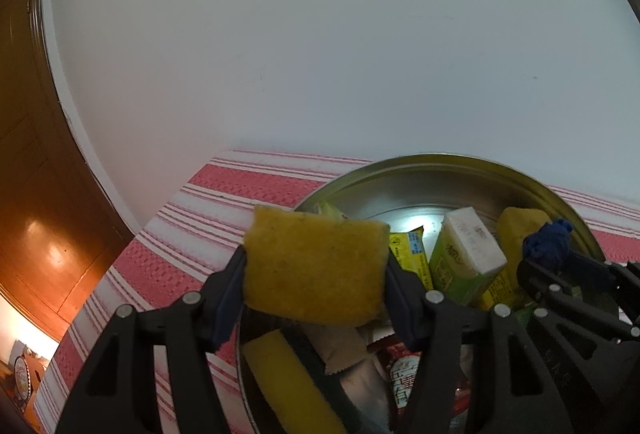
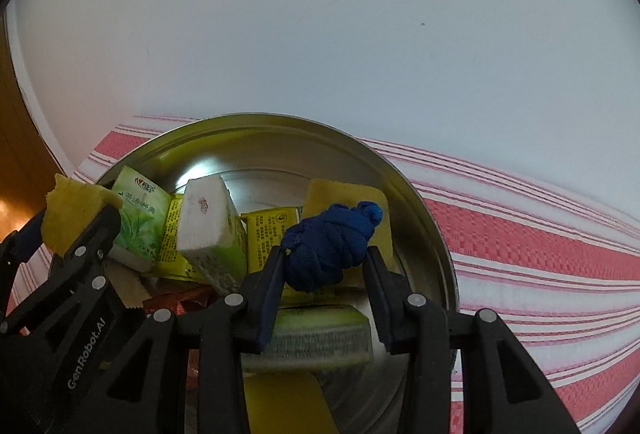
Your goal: Organize objects
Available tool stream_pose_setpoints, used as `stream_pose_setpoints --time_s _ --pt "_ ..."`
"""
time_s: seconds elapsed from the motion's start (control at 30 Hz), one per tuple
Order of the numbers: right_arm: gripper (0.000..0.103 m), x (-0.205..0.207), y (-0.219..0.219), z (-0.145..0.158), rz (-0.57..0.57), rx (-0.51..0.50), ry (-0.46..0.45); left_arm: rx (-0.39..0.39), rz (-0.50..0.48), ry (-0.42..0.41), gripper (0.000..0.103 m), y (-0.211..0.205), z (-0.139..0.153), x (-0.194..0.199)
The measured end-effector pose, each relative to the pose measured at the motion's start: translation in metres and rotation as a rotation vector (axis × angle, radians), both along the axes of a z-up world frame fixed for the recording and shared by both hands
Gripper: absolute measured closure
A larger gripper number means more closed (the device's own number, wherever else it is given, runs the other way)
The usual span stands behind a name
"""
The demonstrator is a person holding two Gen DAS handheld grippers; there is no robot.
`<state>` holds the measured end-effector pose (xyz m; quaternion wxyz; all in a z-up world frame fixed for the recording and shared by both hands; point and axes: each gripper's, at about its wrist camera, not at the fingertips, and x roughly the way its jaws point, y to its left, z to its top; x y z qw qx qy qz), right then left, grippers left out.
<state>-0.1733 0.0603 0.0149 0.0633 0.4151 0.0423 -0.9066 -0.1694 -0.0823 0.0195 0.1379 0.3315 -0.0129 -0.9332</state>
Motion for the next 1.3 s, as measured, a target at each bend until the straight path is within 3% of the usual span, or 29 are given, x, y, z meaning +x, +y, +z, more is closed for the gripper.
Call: stream_pose_setpoints --time_s 0.1,0.27,0.43,0.53,0.73,1.3 --pt "0.059 0.002 0.003 0.001 0.022 -0.027 0.002 -0.019 -0.005 -0.003 0.04 0.005 0.0 0.002" --pt "0.044 0.009 0.012 0.002 0.029 -0.095 0.02 -0.047 -0.029 0.006 0.036 0.009 0.001 0.004" --pt "0.043 0.033 0.028 0.017 -0.019 -0.137 0.18 0.101 -0.021 0.016 0.001 -0.007 0.006 0.006" --pt "0.029 0.057 0.048 0.024 -0.063 -0.213 0.312 0.144 -0.034 0.046 0.0 -0.009 0.008 0.009" --pt "0.028 0.097 0.079 0.011 -0.146 -0.336 0.453 0.12 -0.044 0.064 0.0 -0.002 0.009 0.011" --pt "0.028 0.103 0.054 0.009 -0.146 -0.272 0.507 0.118 -0.011 0.2 0.0 0.008 0.018 0.036"
